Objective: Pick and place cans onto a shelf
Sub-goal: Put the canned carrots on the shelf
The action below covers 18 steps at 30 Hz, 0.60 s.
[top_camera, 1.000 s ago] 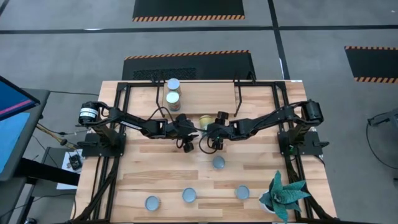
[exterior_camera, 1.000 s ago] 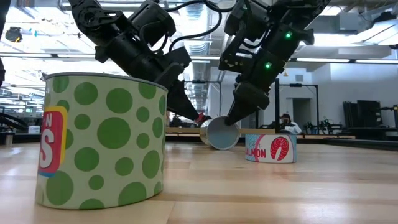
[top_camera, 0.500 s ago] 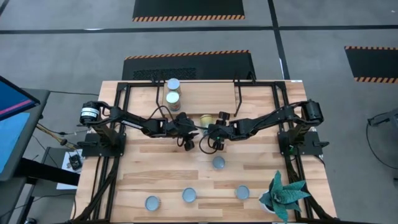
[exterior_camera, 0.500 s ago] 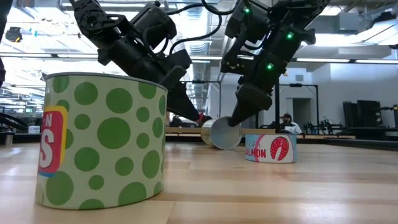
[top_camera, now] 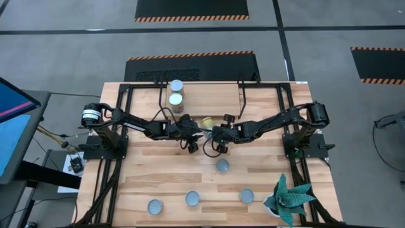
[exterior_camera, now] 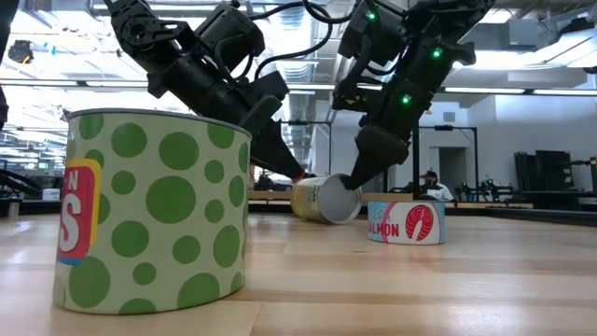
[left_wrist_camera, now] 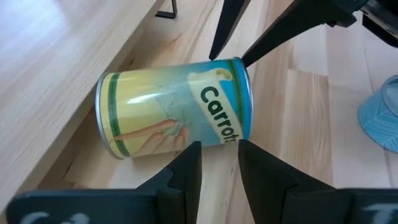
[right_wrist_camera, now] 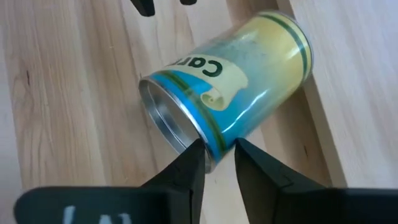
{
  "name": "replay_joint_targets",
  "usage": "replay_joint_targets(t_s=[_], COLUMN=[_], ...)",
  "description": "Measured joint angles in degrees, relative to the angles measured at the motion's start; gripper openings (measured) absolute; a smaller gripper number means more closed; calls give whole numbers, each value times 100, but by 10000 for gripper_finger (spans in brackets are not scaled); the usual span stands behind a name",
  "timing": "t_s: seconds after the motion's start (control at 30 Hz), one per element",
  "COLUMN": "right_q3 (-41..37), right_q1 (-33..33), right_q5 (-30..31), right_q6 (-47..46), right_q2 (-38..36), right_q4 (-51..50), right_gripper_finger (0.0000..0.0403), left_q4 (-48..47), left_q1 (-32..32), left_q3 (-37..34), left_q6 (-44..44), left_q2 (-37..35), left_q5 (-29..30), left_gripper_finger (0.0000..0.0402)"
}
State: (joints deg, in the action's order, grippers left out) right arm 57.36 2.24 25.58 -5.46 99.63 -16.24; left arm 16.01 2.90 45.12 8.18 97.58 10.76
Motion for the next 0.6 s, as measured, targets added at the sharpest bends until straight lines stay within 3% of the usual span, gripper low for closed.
replay_joint_targets(t_s=[0.6], right_q3=[0], right_q1=[-2], right_q5=[0], right_q6=[-69], right_q2=[0], right_q4=[-4], right_gripper_finger=[57], left_q4=[0], left_q1=[0], left_q3=[0], left_q6=[-19], left_q2=[2], left_q5=[13], left_gripper_finger=[96])
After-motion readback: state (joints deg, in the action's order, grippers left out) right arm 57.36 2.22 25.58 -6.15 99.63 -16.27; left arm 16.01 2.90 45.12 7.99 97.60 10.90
